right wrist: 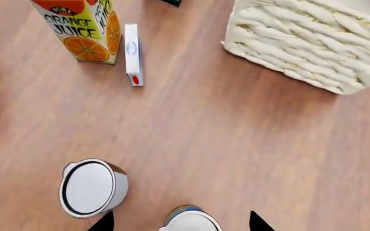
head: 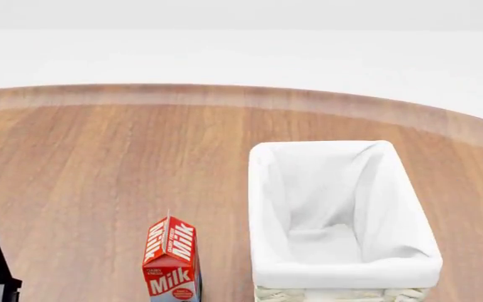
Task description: Pick up the alphabet soup and the tomato sauce, and put them in the basket.
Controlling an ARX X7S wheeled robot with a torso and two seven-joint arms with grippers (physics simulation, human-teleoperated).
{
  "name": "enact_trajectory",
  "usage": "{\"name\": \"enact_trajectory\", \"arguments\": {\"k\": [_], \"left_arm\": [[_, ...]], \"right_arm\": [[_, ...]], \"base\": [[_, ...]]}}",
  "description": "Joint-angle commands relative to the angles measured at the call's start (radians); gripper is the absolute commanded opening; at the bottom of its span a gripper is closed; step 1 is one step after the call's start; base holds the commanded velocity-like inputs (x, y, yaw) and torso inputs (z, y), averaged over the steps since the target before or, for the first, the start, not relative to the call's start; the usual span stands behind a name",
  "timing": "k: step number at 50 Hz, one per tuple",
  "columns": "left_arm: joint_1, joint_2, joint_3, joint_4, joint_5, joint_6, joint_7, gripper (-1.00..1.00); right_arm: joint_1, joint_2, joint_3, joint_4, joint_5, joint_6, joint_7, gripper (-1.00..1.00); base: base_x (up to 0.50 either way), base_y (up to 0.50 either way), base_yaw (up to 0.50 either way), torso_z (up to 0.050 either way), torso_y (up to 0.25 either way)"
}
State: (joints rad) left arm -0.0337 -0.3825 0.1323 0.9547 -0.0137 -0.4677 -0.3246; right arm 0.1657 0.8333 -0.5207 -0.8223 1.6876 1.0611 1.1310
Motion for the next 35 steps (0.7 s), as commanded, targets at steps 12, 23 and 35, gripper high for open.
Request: {"name": "enact_trajectory", "arguments": {"k": [12, 23, 35], "left_arm": [[0.006, -0.005, 0.002, -0.004, -0.002, 0.009, -0.008, 1.0], [0.006, -0.009, 0.004, 0.006, -0.001, 0.001, -0.011, 1.0], [0.01, -0.01, 0.002, -0.001, -0.007, 0.012, -0.015, 1.0]], "right_arm": [[-0.106, 0.005, 0.009, 0.054, -0.176, -0.035, -0.154, 1.0], [-0.126, 0.011, 0.009, 0.077, -0.209, -0.052, -0.188, 1.0], [-0.152, 0.0, -0.006, 0.106, -0.291, -0.079, -0.251, 1.0]], "base": [[0.0, 0.0, 0.0, 0.0, 0.0], [0.0, 0.0, 0.0, 0.0, 0.0], [0.0, 0.0, 0.0, 0.0, 0.0]]}}
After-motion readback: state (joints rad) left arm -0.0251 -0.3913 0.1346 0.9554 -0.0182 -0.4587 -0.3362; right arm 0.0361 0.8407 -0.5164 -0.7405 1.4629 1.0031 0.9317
